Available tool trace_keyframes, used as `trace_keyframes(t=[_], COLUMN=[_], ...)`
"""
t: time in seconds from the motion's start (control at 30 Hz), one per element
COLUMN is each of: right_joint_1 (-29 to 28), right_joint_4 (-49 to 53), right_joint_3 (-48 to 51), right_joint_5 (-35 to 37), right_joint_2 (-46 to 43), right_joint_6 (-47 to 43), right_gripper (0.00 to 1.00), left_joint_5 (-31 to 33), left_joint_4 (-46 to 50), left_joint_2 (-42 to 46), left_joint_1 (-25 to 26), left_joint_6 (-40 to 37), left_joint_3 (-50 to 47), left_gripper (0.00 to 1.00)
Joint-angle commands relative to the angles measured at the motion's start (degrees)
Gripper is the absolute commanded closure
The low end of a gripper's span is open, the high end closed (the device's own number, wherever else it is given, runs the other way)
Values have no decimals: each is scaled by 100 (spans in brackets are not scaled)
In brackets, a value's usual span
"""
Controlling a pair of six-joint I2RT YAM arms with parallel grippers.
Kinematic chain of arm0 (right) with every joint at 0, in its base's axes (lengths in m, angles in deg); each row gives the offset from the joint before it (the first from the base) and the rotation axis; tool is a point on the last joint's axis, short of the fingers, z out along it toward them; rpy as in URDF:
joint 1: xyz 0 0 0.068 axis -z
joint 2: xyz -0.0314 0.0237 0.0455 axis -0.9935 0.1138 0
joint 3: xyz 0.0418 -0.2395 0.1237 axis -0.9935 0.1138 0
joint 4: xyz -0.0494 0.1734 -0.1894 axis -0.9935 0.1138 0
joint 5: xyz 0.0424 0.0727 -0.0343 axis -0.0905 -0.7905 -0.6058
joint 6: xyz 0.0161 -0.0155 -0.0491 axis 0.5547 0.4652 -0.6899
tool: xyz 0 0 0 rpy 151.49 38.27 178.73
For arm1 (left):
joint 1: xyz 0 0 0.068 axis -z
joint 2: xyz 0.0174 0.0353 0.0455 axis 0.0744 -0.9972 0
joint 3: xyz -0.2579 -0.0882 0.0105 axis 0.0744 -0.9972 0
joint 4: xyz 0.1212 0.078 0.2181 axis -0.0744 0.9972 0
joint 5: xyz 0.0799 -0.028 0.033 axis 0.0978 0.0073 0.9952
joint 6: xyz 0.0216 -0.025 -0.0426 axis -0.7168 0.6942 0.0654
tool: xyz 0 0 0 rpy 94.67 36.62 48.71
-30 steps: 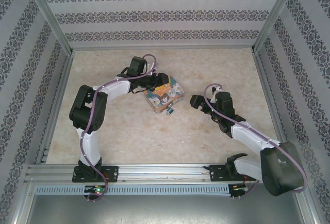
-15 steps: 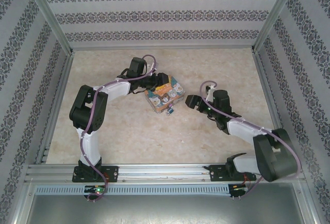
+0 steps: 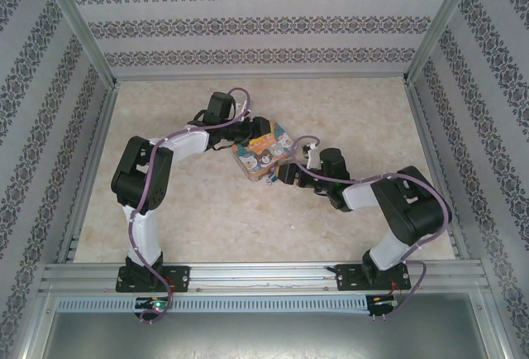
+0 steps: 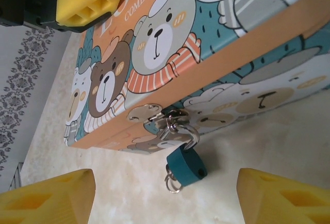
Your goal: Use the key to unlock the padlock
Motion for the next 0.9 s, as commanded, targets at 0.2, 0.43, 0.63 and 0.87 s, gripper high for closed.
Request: trace_keyframes(t=[0.2, 0.43, 0.63, 0.87], right_joint_1=[-62, -84, -97, -110], right_joint_4=[-1286, -1473, -1680, -1675], right_joint_3=[-173, -397, -500, -494], right_joint_5=[-429, -645, -827, -974], right_joint_2=[728, 1038, 1261, 1302], right_joint_6=[194, 199, 283, 241], right_gripper=[29, 32, 38, 45], left_joint_5=[-20, -26, -2, 0], left_joint_4=[166, 161, 164, 177], left_joint_2=[-171, -171, -180, -189], left_joint_1=[48, 46, 46, 46], left_joint_6=[-28, -1, 11, 20], left_joint_3=[-145, -128, -122, -122], left_gripper=[39, 40, 40, 40])
